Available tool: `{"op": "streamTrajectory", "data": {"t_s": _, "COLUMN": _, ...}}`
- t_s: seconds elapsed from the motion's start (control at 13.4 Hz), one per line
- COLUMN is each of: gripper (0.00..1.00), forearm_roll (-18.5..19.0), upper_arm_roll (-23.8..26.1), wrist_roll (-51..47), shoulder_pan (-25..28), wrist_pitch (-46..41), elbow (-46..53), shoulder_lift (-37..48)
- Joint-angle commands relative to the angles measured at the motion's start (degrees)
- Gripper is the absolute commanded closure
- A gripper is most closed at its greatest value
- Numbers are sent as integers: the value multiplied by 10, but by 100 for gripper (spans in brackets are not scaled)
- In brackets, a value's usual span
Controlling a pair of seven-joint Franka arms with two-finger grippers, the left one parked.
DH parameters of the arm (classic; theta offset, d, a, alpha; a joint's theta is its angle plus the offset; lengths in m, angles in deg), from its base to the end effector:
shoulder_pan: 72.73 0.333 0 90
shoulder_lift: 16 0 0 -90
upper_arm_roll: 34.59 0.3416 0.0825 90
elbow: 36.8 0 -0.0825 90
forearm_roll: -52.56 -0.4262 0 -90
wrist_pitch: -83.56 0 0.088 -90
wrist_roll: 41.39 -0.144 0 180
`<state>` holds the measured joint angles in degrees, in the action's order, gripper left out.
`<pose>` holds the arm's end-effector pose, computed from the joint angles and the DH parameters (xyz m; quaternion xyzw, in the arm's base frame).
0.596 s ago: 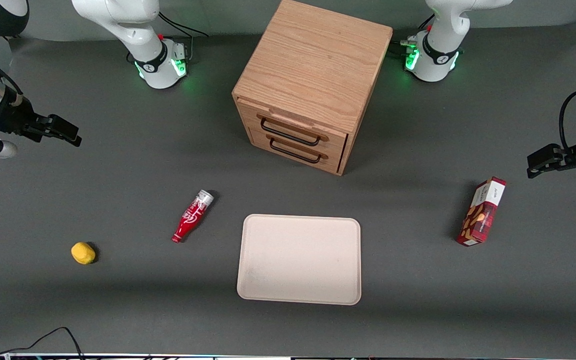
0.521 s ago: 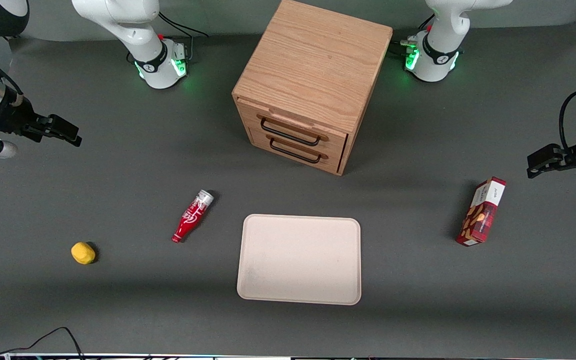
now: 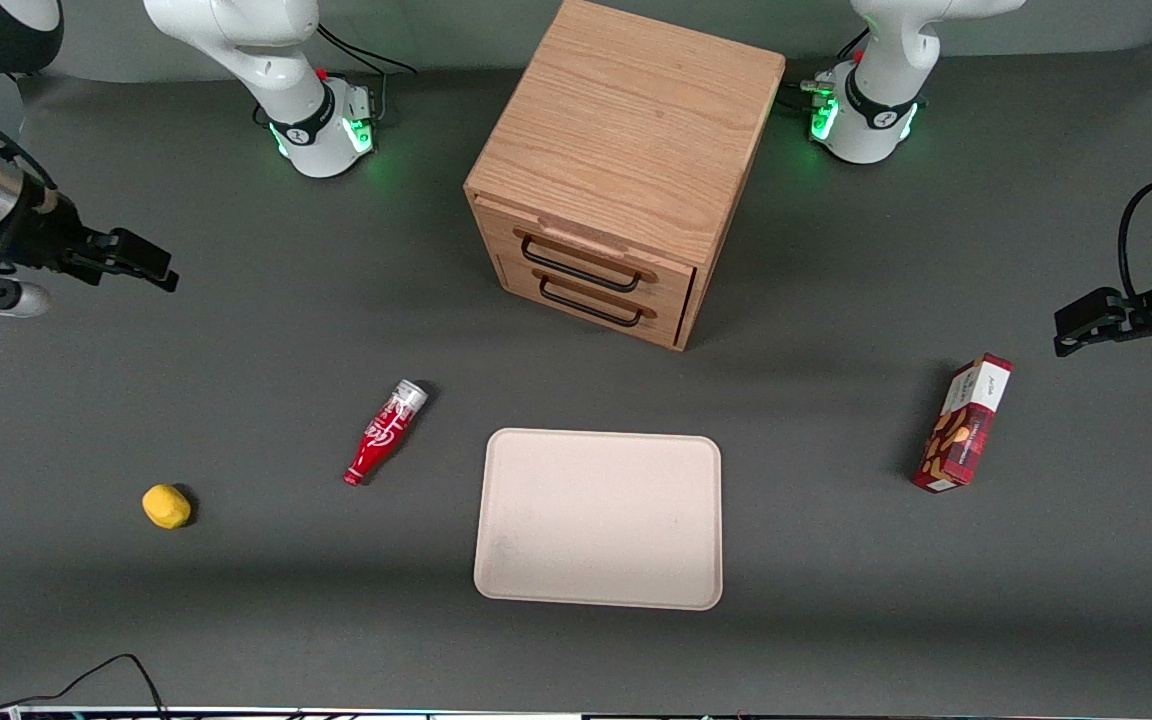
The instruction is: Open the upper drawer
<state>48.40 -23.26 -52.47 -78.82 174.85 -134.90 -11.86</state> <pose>0.5665 0.0656 0.5840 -0.9979 0.0530 0.0279 0.0255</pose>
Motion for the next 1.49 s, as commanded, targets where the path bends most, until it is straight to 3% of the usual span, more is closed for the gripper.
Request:
{"op": "streamTrajectory", "data": {"t_s": 0.0, "gripper": 0, "forearm_roll": -22, "upper_arm_roll": 60, "wrist_roll": 3, "shoulder_pan": 7, "wrist_pitch": 6, "elbow": 21, "shoulder_lift": -15}}
{"op": "streamTrajectory", "data": {"t_s": 0.37, "gripper": 0, "forearm_roll": -37, "upper_arm_roll": 182, "wrist_roll": 18, "shoulder_pan": 60, "wrist_pitch": 9, "elbow": 56, "shoulder_lift": -65}}
{"op": "streamTrajectory", "data": {"t_s": 0.74, "gripper": 0, "forearm_roll": -10, "upper_arm_roll": 310, "wrist_roll": 167, "shoulder_pan": 59, "wrist_pitch": 134, "elbow": 56, "shoulder_lift": -151}}
{"op": "streamTrajectory", "data": {"t_s": 1.04, "gripper": 0, "forearm_roll": 23, "upper_arm_roll": 321, "wrist_roll": 239, "shoulder_pan": 62, "wrist_pitch": 206, "elbow": 56, "shoulder_lift": -218}}
{"op": "streamTrajectory", "data": {"t_s": 1.41, "gripper": 0, "forearm_roll": 59, "upper_arm_roll": 337, "wrist_roll": 243, "shoulder_pan": 73, "wrist_pitch": 269, "elbow": 49, "shoulder_lift": -272}}
